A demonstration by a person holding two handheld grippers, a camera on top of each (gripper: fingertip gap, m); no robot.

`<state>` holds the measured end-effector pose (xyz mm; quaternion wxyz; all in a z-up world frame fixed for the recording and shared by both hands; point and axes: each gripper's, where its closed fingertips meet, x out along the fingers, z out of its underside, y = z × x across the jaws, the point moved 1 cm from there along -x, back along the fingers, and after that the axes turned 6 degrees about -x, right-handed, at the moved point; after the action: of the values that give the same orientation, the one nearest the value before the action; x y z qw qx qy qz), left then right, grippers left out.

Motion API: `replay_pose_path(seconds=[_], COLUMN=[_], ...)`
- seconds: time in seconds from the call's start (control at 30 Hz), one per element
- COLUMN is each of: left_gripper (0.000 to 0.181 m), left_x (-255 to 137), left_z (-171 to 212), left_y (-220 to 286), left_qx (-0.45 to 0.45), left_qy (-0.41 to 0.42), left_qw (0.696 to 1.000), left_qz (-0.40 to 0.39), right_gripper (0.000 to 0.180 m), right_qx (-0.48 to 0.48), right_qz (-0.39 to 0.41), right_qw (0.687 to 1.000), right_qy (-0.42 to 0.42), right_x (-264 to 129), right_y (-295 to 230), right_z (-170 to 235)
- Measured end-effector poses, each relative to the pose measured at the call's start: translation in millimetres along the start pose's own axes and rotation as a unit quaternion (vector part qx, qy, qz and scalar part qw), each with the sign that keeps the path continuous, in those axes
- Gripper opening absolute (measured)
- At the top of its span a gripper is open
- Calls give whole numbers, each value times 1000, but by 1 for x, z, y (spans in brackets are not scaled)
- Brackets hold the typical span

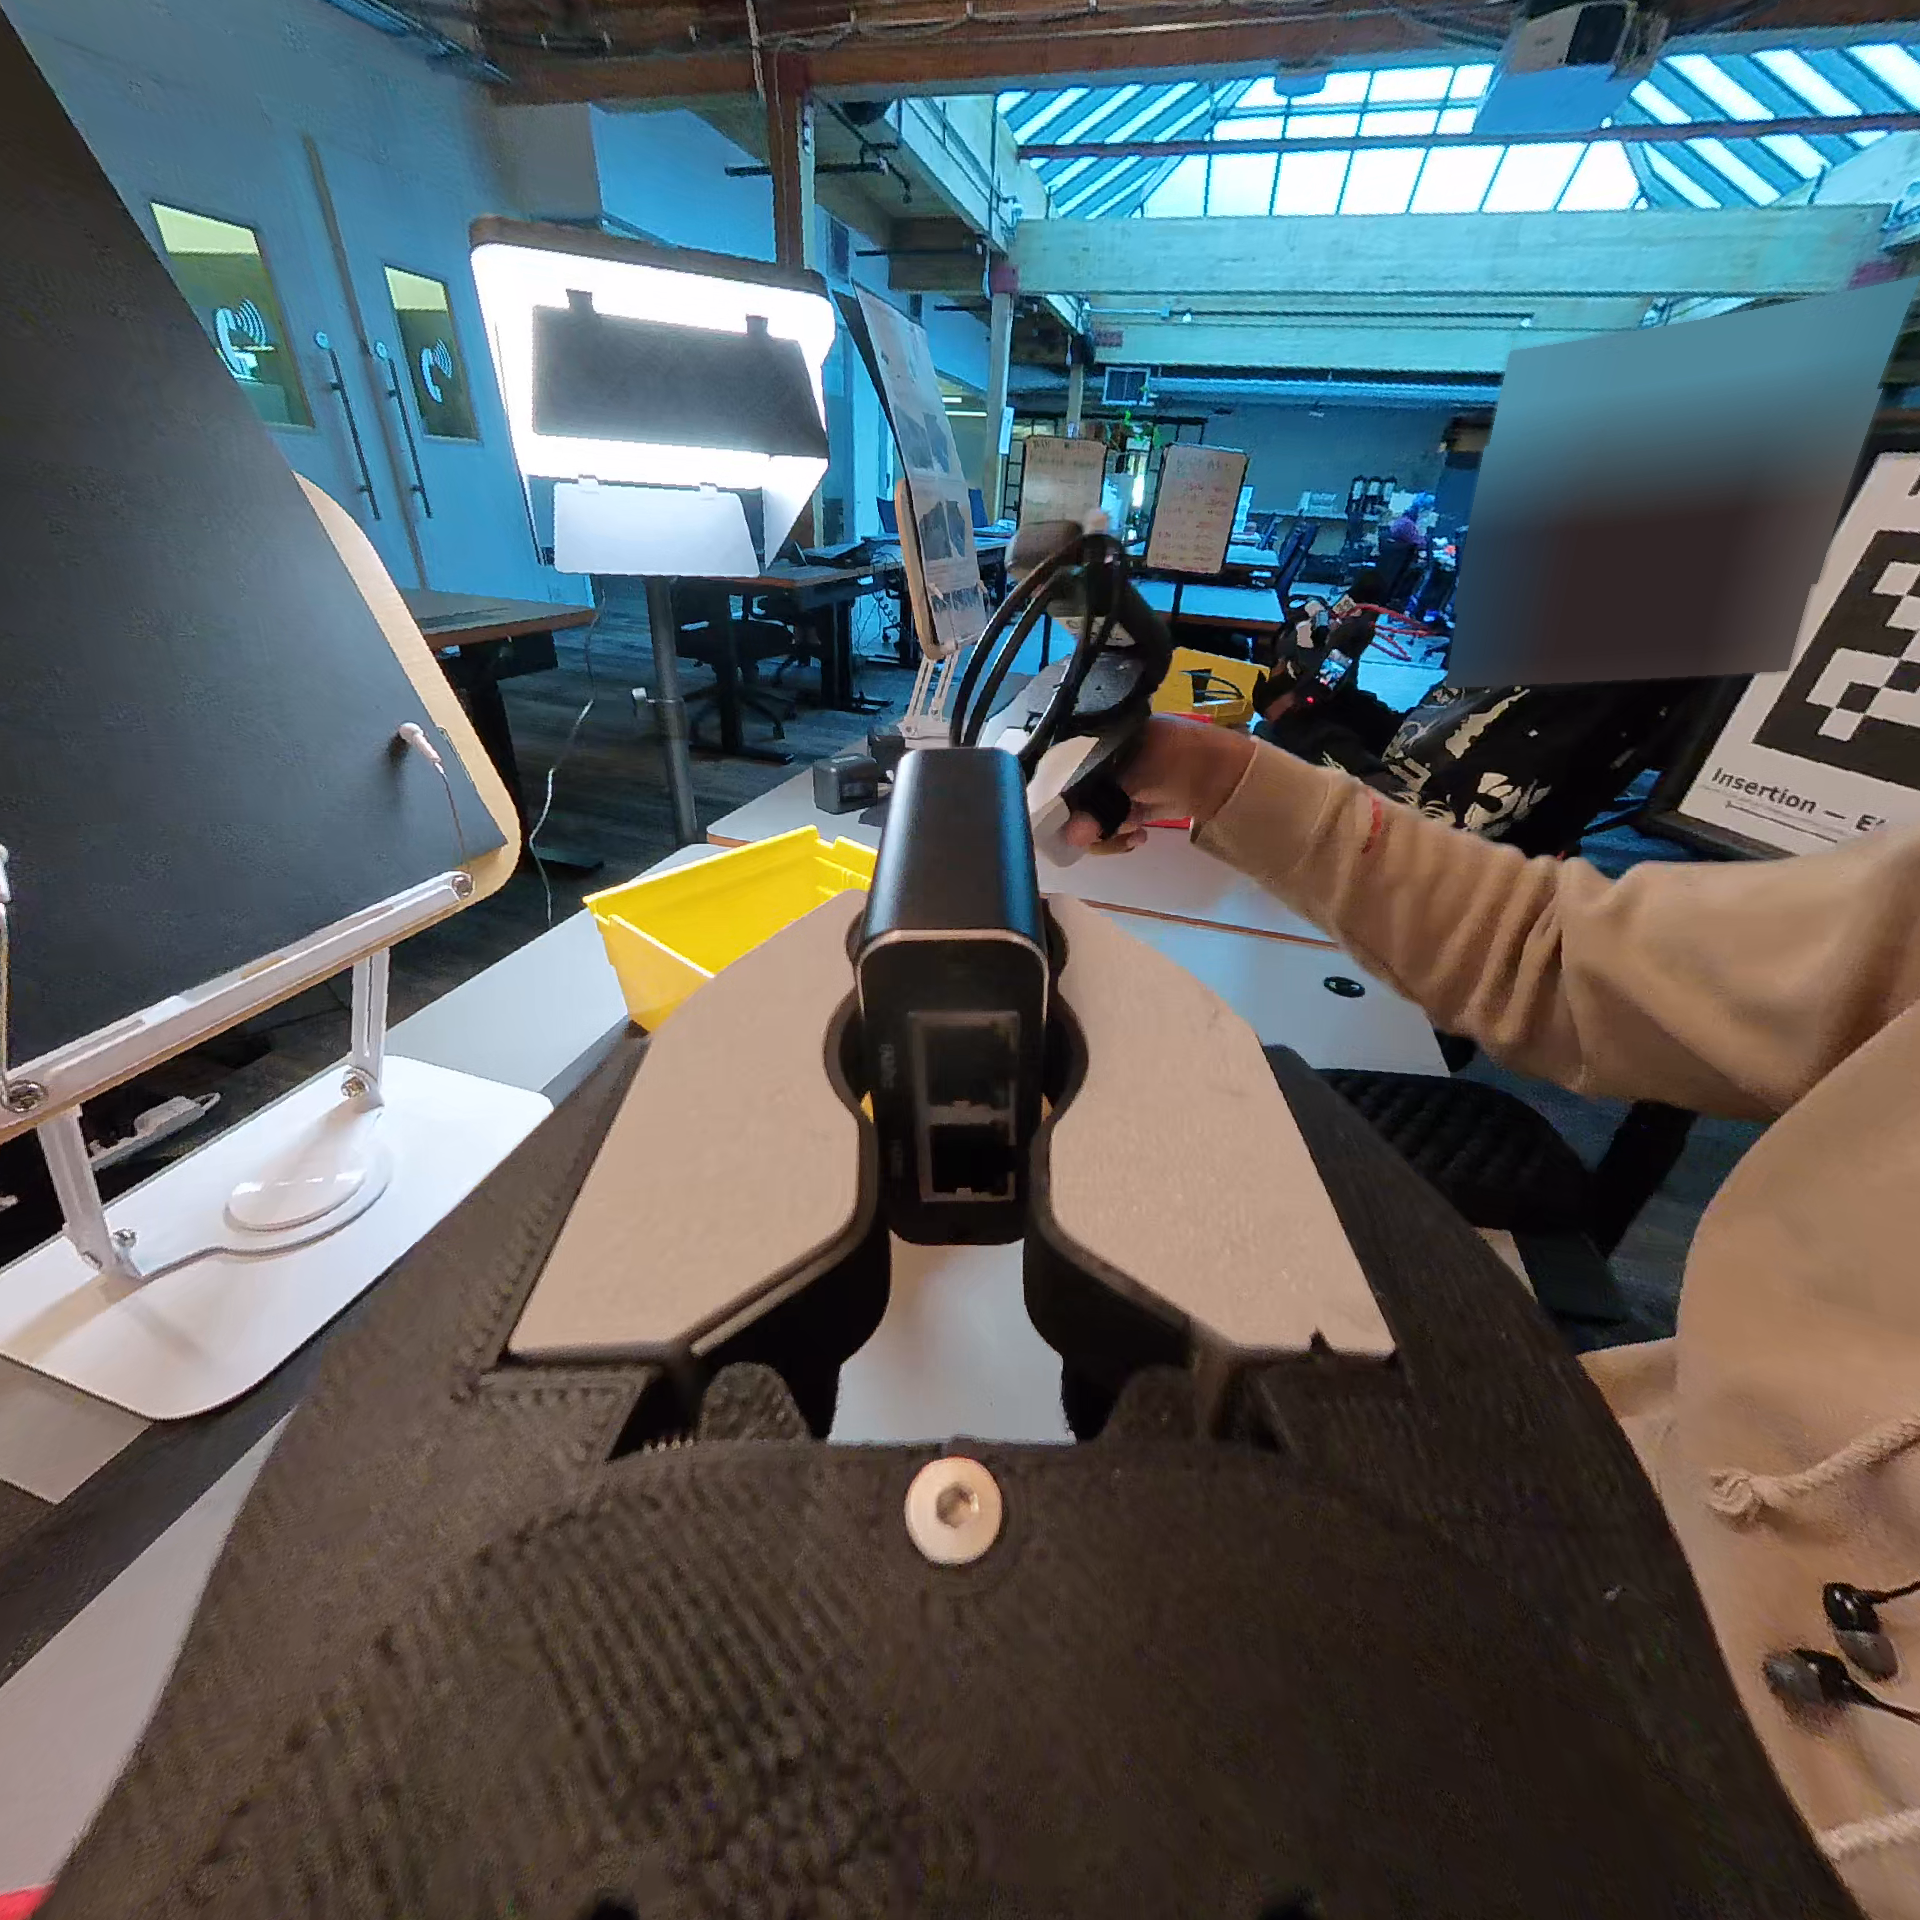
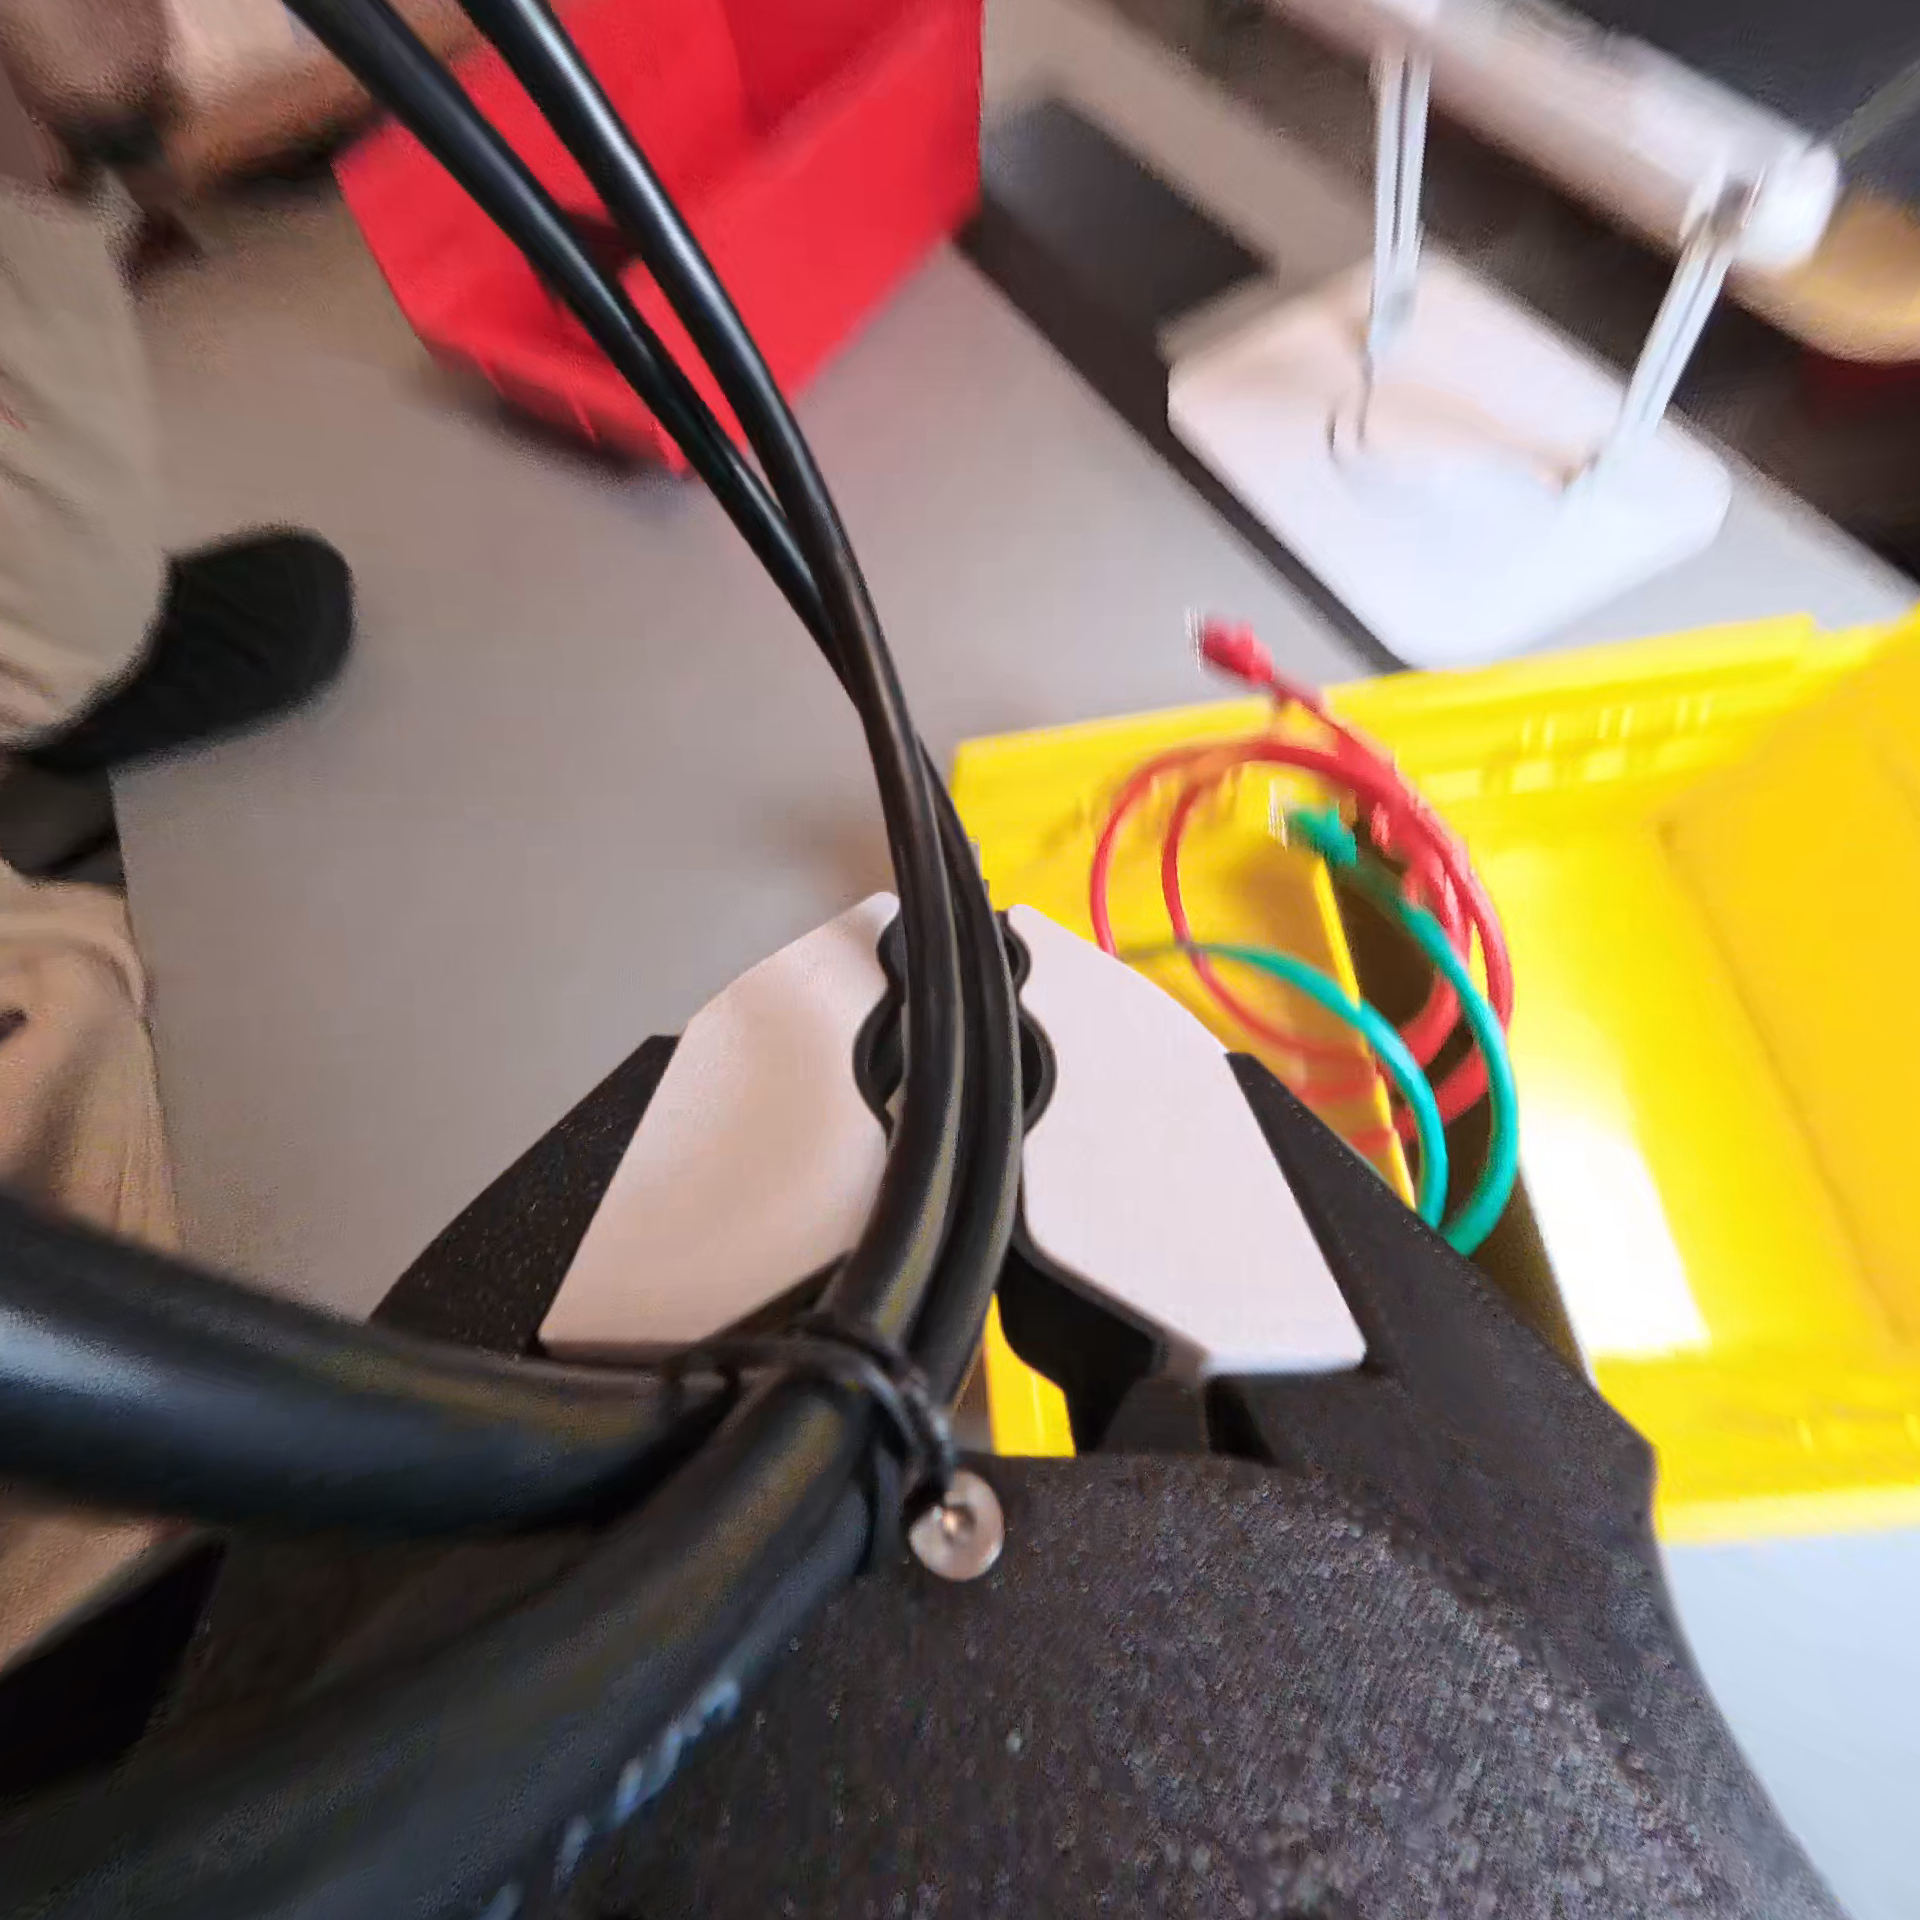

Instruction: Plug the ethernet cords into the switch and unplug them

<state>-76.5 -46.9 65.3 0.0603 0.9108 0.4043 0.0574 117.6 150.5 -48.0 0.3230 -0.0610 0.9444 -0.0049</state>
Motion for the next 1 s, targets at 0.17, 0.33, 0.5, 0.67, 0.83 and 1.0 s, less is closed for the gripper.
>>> replay_pose_path(seconds=[0.17, 0.33, 0.5, 0.67, 0.83, 1.0], left_gripper=[27, 27, 27, 27, 27, 26], left_x=[3, 3, 8, 9, 8, 9], left_z=[3, 6, 12, 15, 16, 20], left_y=[2, 1, -1, 1, -4, -9], left_qx=[3, 6, -5, 2, -5, -12], left_qy=[-10, -16, -24, -32, -31, -35], left_qw=[1000, 1000, 1000, 999, 999, 999], left_qz=[5, 4, 11, 11, 8, 6], right_gripper=[14, 13, 13, 13, 16, 34], right_qx=[16, -16, -20, 7, 19, -6], right_qz=[-22, -72, -71, -45, 10, 82], right_qw=[969, 916, 895, 893, 887, 919], right_qy=[-246, -394, -439, -448, -461, -385], right_x=[-11, -45, -38, -15, -6, -14], right_y=[17, 16, 29, 58, 91, 115], right_z=[78, 99, 92, 96, 110, 90])
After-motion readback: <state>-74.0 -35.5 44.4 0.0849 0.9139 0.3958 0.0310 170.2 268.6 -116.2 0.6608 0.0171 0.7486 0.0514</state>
